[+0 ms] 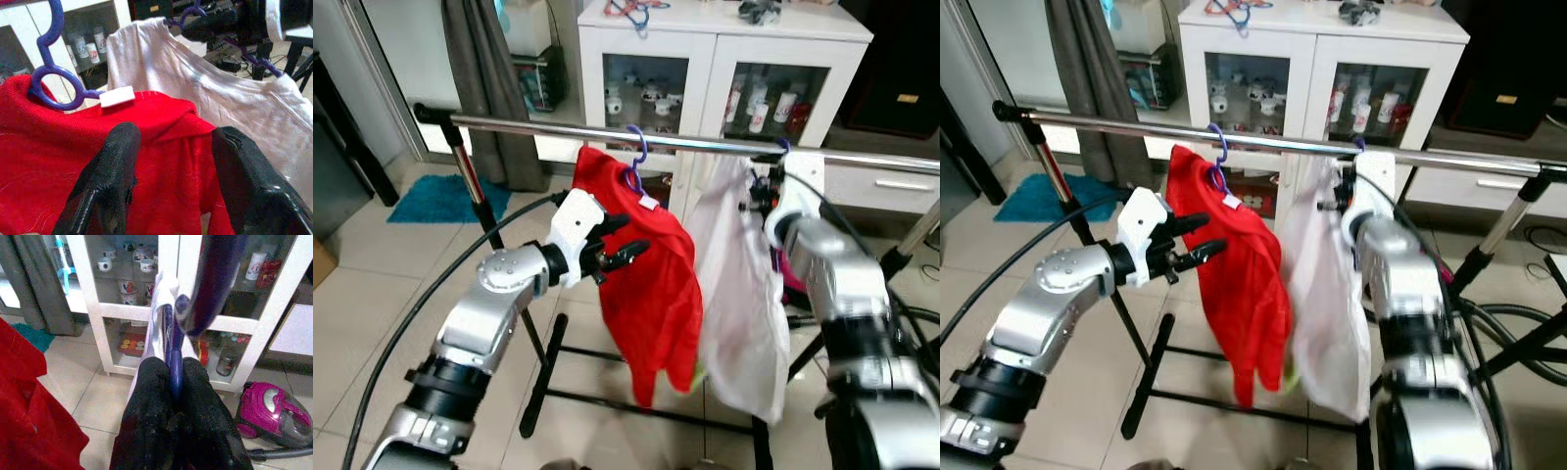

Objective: Hang hanger

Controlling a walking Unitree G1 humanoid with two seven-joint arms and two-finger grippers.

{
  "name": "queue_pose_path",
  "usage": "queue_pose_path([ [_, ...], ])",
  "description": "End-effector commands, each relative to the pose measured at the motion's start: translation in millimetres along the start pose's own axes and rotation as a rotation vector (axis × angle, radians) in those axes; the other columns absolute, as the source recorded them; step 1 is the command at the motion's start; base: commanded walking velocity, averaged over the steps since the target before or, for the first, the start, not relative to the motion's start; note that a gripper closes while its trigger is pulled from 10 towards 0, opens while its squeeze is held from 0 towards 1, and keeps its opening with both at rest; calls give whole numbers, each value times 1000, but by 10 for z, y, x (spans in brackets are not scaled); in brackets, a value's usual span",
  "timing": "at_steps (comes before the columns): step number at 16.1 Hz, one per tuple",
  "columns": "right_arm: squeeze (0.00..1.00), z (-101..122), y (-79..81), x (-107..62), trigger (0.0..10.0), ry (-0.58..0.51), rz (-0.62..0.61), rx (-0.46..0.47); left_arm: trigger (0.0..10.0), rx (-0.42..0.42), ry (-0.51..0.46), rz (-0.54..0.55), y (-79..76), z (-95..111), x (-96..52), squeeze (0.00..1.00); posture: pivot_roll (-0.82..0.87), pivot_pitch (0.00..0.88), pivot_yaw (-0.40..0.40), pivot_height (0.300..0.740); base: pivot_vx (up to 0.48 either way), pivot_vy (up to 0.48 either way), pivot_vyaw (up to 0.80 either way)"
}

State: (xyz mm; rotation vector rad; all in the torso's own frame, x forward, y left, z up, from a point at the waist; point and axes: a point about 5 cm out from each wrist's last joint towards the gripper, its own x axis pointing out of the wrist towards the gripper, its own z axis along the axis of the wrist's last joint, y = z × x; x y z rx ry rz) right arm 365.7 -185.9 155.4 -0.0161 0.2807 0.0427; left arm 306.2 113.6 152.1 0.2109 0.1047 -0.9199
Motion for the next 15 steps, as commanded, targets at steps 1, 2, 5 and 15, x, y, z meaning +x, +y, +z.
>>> queue_pose_path([
  [1, 0, -2, -25, 38, 10000, 31, -4, 7, 10000, 29, 6, -24, 6, 58, 26, 0, 25, 0, 19, 740, 0, 0, 0],
  [2, 0, -30, -10, 56, 10000, 61, 8, -1, 10000, 38, 10, -37, 7, 71, 36, 0, 27, 0, 16, 740, 0, 0, 0],
  [5, 1000, -102, -35, -49, 10000, 59, 67, 19, 10000, 33, 4, -52, 7, 98, 44, 0, 23, 0, 21, 740, 0, 0, 0],
  [15, 1000, 125, -62, -1324, 10000, -242, 577, -60, 10000, -61, -87, 202, 163, 188, -199, 0, 33, 0, 28, 740, 0, 130, 0],
])
